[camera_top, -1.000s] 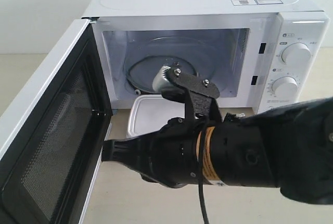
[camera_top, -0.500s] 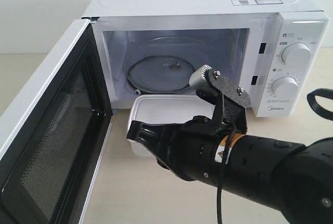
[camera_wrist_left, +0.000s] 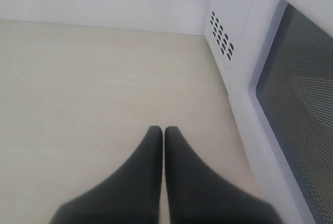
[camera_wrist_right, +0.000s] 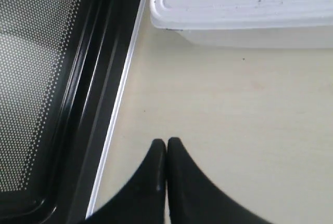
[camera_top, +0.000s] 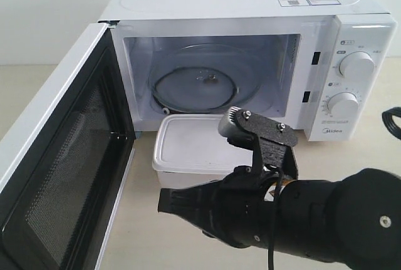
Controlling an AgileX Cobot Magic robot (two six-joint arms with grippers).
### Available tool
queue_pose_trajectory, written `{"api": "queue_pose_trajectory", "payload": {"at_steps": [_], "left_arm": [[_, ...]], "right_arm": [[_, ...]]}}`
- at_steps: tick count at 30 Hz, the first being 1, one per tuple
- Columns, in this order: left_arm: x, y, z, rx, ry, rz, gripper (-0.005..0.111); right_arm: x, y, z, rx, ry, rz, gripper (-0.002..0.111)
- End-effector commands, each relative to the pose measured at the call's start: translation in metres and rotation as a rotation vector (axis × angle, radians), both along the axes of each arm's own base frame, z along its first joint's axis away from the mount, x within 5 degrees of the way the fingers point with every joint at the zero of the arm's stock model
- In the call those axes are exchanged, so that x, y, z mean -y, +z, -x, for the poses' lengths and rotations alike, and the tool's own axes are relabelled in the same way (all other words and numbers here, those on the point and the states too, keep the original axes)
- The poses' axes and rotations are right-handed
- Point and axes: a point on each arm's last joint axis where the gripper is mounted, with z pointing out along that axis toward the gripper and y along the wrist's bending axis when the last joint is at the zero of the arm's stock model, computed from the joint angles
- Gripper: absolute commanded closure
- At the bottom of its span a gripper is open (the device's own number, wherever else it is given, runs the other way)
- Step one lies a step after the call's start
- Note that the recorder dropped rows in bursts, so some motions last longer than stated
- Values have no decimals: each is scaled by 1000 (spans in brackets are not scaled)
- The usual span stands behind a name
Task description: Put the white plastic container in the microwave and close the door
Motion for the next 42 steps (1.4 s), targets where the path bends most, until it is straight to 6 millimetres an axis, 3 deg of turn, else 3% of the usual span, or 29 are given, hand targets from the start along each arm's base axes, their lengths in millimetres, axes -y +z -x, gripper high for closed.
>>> {"api": "queue_pose_trajectory", "payload": {"at_steps": [1, 7, 13, 20, 24, 28, 36, 39, 42], "left_arm": [[0, -1, 0, 0, 1, 5, 103], [0, -1, 0, 0, 1, 5, 103], [0, -1, 0, 0, 1, 5, 103], [0, -1, 0, 0, 1, 5, 103], [0, -1, 0, 0, 1, 5, 103], [0, -1, 0, 0, 1, 5, 103], [0, -1, 0, 0, 1, 5, 103], [0, -1, 0, 0, 1, 5, 103], [0, -1, 0, 0, 1, 5, 103]], "right_arm": [[-4, 7, -1, 18, 34, -3, 109], [-10, 19, -9, 29, -25, -75, 109], [2, 23, -15, -6, -50, -76, 109], [-9, 25, -4, 7, 197, -44, 109], [-12, 27, -4, 0, 235, -74, 109], [-4, 27, -11, -24, 224, -112, 109], [24, 21, -35, 4, 72, -3, 108], [40, 20, -45, -20, 46, 8, 100], [52, 19, -51, -56, 45, -8, 81]]}}
